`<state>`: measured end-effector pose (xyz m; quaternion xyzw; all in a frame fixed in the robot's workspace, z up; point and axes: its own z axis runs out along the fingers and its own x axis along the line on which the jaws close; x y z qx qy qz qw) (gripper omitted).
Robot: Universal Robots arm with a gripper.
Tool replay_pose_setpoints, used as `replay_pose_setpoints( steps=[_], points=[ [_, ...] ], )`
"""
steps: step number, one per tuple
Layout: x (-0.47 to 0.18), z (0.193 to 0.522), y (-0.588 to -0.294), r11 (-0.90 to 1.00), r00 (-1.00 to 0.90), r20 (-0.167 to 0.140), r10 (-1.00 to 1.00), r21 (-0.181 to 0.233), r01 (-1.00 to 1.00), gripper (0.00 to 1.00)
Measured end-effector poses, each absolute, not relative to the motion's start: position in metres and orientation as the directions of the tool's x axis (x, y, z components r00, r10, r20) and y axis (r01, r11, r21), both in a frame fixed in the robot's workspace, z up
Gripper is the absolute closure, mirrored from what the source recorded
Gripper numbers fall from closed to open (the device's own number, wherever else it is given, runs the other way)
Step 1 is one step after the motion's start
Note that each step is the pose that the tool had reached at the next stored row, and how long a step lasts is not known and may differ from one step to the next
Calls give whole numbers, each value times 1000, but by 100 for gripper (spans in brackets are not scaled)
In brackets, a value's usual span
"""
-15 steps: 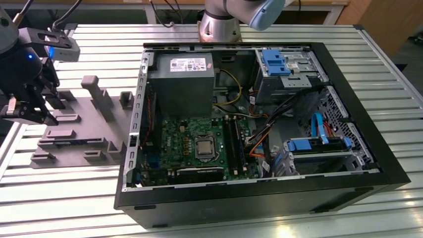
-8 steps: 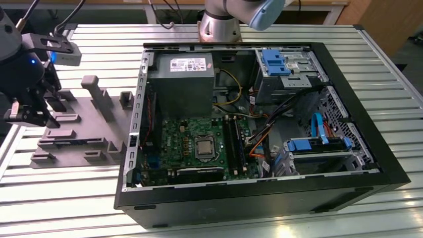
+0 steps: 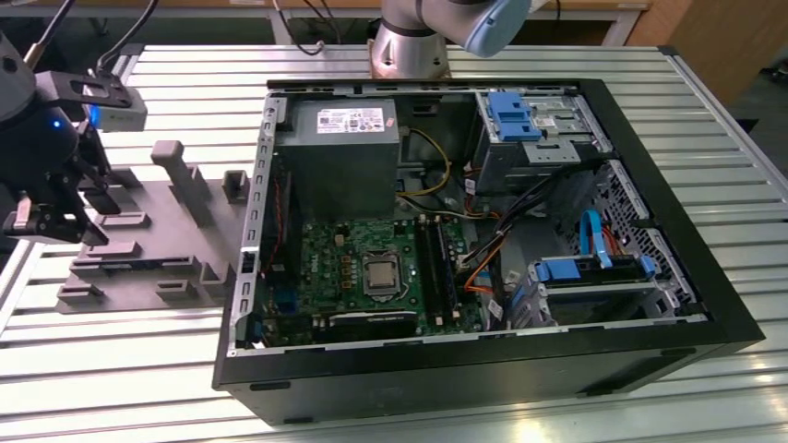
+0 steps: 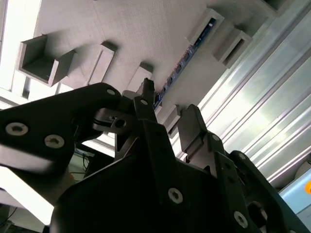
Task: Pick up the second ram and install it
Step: 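Pick up the second ram and move it above second insertion slot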
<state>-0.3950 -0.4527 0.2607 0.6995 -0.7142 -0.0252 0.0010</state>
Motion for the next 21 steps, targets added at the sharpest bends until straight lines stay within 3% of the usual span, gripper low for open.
replay_pose_setpoints(
  steps=[21],
  points=[
    [-396, 252, -456, 18, -20, -34, -999, 38, -999, 53]
  ],
)
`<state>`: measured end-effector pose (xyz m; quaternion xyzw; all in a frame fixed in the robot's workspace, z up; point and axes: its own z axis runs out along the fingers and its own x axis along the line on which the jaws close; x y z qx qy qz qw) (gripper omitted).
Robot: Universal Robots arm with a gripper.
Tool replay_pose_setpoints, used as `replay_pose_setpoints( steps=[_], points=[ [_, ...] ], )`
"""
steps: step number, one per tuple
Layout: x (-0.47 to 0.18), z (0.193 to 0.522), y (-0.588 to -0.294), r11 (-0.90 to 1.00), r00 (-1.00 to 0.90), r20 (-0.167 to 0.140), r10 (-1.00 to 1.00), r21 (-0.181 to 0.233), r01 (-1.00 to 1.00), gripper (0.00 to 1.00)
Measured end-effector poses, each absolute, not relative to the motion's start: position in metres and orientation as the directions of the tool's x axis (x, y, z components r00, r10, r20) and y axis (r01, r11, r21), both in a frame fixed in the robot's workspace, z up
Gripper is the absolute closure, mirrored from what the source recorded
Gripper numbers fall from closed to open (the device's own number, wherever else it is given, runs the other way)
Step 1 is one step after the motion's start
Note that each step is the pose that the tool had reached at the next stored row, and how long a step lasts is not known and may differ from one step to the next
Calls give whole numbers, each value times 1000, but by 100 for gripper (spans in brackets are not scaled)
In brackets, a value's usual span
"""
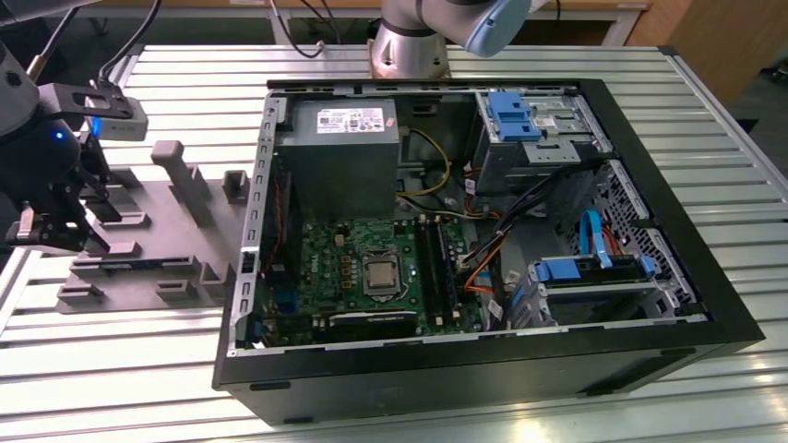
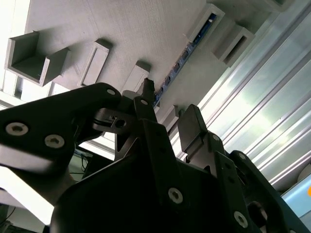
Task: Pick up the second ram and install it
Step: 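Pick up the second ram and move it above second insertion slot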
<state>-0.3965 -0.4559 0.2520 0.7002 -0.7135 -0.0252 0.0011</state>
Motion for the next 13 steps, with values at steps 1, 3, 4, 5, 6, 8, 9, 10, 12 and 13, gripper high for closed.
replay_pose_setpoints(
  steps=[1, 3, 4, 5, 6, 8, 9, 10, 12, 13],
  points=[
    [-396, 252, -456, 18, -19, -34, -999, 38, -999, 53],
    [-396, 252, -456, 18, -19, -34, -999, 38, -999, 53],
    [-396, 252, -456, 18, -19, -34, -999, 37, -999, 53],
    [-396, 251, -457, 18, -19, -34, -999, 37, -999, 53],
    [-396, 250, -459, 18, -19, -34, -999, 37, -999, 53],
    [-396, 247, -462, 18, -20, -34, -999, 38, -999, 53],
    [-396, 245, -462, 18, -20, -34, -999, 37, -999, 53],
    [-396, 243, -462, 18, -20, -34, -999, 37, -999, 53],
    [-396, 239, -463, 18, -20, -34, -999, 37, -999, 53],
    [-396, 237, -463, 18, -20, -34, -999, 37, -999, 53]
  ],
)
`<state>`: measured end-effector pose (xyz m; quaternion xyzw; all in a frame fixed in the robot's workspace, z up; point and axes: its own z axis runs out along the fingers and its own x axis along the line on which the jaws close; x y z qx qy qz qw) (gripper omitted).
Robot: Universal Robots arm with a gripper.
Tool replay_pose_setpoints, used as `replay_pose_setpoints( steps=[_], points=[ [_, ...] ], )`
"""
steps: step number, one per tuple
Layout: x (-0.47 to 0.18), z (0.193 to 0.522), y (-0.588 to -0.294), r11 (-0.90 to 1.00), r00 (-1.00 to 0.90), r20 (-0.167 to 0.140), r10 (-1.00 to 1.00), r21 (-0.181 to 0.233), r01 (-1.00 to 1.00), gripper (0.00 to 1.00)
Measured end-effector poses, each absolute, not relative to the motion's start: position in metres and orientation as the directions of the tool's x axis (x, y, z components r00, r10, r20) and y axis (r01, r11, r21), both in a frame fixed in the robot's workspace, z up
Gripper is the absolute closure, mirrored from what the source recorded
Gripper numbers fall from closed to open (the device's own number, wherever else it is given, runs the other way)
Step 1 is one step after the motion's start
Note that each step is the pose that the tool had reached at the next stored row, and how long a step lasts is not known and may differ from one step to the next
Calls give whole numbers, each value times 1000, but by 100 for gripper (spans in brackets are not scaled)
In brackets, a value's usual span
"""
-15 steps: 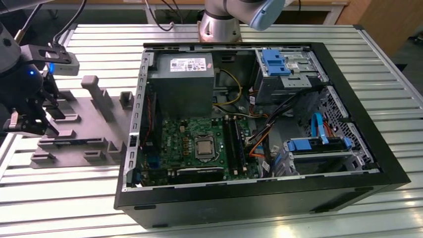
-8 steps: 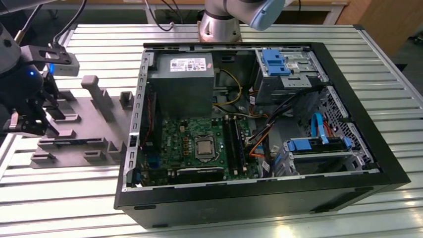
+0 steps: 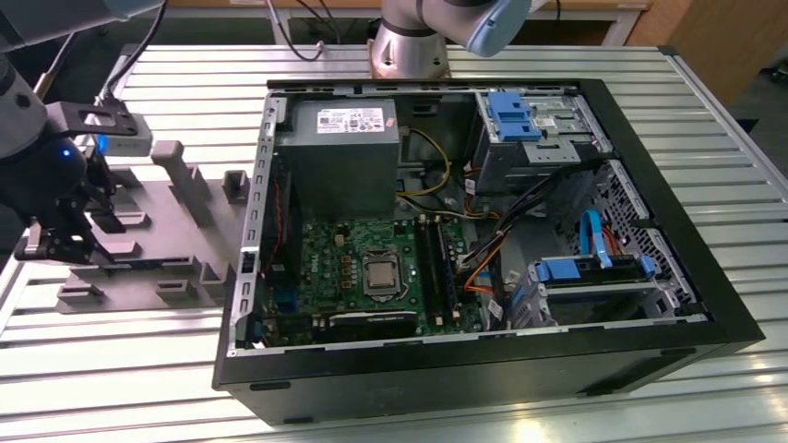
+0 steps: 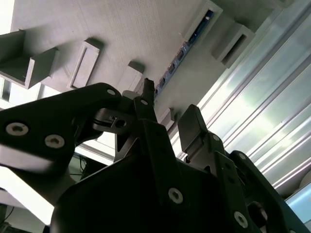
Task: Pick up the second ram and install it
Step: 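Pick up the second ram and move it above second insertion slot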
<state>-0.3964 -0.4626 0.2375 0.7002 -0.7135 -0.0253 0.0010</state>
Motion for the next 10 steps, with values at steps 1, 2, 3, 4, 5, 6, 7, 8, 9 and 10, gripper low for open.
replay_pose_setpoints(
  steps=[1, 2, 3, 4, 5, 6, 7, 8, 9, 10],
  points=[
    [-396, 236, -463, 18, -20, -34, -999, 38, -999, 53],
    [-396, 234, -463, 18, -20, -34, -999, 38, -999, 53],
    [-396, 232, -463, 18, -20, -34, -999, 37, -999, 53],
    [-396, 230, -463, 18, -20, -34, -999, 37, -999, 53],
    [-396, 228, -463, 18, -20, -34, -999, 37, -999, 53],
    [-396, 227, -463, 18, -20, -34, -999, 38, -999, 53],
    [-396, 226, -463, 18, -19, -34, -999, 38, -999, 53],
    [-396, 226, -463, 18, -19, -34, -999, 38, -999, 53],
    [-396, 226, -463, 18, -19, -34, -999, 38, -999, 53],
    [-396, 226, -463, 18, -20, -34, -999, 38, -999, 53]
  ],
)
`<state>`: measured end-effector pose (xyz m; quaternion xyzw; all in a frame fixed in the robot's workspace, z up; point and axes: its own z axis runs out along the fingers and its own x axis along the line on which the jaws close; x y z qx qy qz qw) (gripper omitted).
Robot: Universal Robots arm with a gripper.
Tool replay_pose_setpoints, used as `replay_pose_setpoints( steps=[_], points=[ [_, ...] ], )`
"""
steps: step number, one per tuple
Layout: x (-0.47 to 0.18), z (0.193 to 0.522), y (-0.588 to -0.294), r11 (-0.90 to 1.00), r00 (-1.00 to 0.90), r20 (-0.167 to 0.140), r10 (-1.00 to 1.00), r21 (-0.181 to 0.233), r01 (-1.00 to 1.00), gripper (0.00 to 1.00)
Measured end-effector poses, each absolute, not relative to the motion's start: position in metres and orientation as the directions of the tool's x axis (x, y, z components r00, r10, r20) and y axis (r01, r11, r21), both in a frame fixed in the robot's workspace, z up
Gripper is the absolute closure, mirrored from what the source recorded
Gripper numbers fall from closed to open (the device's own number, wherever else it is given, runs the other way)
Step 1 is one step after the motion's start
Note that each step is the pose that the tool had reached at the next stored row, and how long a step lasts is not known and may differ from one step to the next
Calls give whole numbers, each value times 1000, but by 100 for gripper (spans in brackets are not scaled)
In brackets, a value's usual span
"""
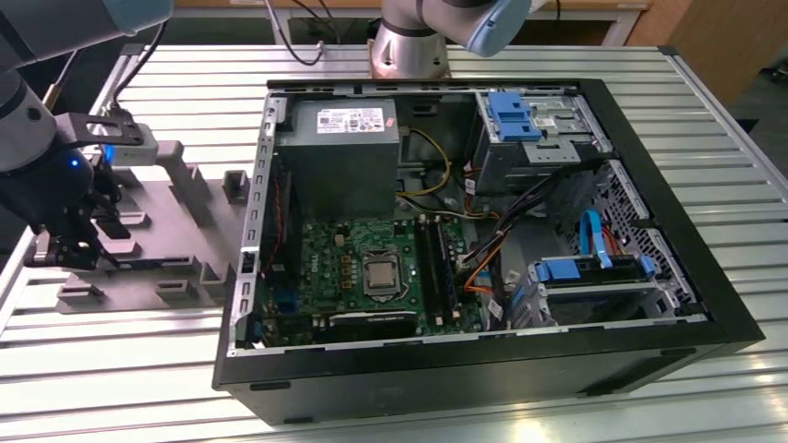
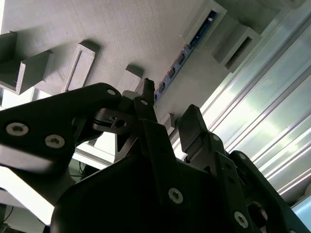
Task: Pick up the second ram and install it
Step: 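Pick up the second ram and move it above second insertion slot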
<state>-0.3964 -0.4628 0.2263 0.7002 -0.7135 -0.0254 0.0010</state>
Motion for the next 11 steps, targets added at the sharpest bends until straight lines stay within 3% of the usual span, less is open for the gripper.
replay_pose_setpoints(
  steps=[11],
  points=[
    [-396, 221, -463, 18, -20, -34, -999, 37, -999, 53]
  ],
)
